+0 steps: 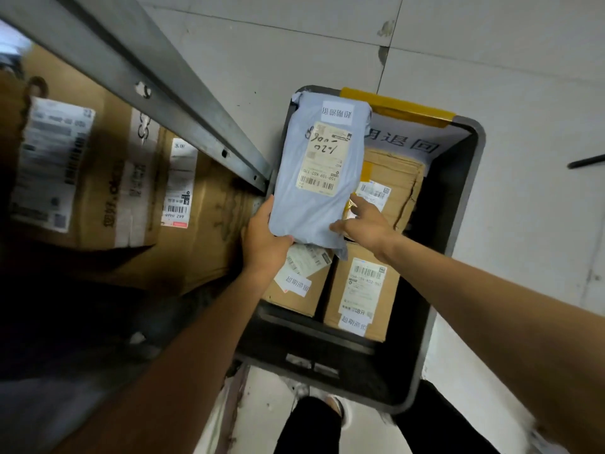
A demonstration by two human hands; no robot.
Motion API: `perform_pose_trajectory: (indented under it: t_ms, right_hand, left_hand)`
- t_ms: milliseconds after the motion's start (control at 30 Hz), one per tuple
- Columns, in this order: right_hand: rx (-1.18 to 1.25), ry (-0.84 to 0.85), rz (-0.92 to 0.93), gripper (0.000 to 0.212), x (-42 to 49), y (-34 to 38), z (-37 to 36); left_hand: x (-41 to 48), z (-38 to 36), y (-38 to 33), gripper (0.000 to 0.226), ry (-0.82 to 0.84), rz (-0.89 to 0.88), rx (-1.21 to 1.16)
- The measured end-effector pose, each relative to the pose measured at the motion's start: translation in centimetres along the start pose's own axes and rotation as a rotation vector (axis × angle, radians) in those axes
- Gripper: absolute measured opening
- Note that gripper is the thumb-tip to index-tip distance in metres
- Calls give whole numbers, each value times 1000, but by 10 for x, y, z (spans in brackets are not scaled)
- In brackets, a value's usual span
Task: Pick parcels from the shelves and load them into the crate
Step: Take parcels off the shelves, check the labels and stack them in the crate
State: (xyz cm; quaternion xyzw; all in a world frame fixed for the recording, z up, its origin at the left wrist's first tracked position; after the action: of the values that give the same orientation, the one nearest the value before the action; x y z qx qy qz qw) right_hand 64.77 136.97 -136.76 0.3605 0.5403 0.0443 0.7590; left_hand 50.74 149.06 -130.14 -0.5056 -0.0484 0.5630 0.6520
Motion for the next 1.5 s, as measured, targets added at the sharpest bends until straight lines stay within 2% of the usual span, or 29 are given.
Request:
perform_pose_trajectory:
  t_ms: [167,267,433,633,800,967,1133,1233,1367,1500]
  right_hand:
    - [-520,-1,136,80,-86,52,39]
    - [-758,26,174,70,-156,99,72]
    - [-1084,62,174,40,-282,193,123]
    - [-1312,12,406,35,-453,314,148]
    - [-1433,78,602,45,-572,383,119]
    - [-1553,154,815,42,-690,424,61]
    - [-1773,284,1037,35,-798,421,-27]
    - [-1853,345,1159,41,-857,404,-79]
    - [-1876,449,1312,28,-924,361,-140]
    - [-1813,564,1455,44,-996,302,-203]
  left_hand:
    - [-39,7,-48,71,89,75,176]
    - [-78,13,-117,63,207,-18,301]
    - [-160,50,-261,40,364,-185,578]
    - [-276,132,-424,26,290,-316,672]
    - [-376,216,-484,31,129,-343,624]
    - [-474,321,-458,25,-19,-232,552]
    - [-583,408,-381,29,-141,-57,460]
    - [-649,438,-336,26,-226,34,419]
    - [-741,472,-275,30,-401,161,330]
    - [-858,499,-204,34,-581,323,248]
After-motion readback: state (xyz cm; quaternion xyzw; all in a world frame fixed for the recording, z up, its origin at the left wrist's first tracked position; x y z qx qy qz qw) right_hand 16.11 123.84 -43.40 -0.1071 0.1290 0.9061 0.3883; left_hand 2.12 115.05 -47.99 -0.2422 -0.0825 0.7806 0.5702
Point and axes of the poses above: each hand's wrist, its own x-axis towards the middle knuckle, its own z-axis out of the back of the hand, y = z × x, the point moved 9 cm from there along x, towards the middle knuckle, and after that the axes turned 4 degrees about -y, right-handed, at the moved point
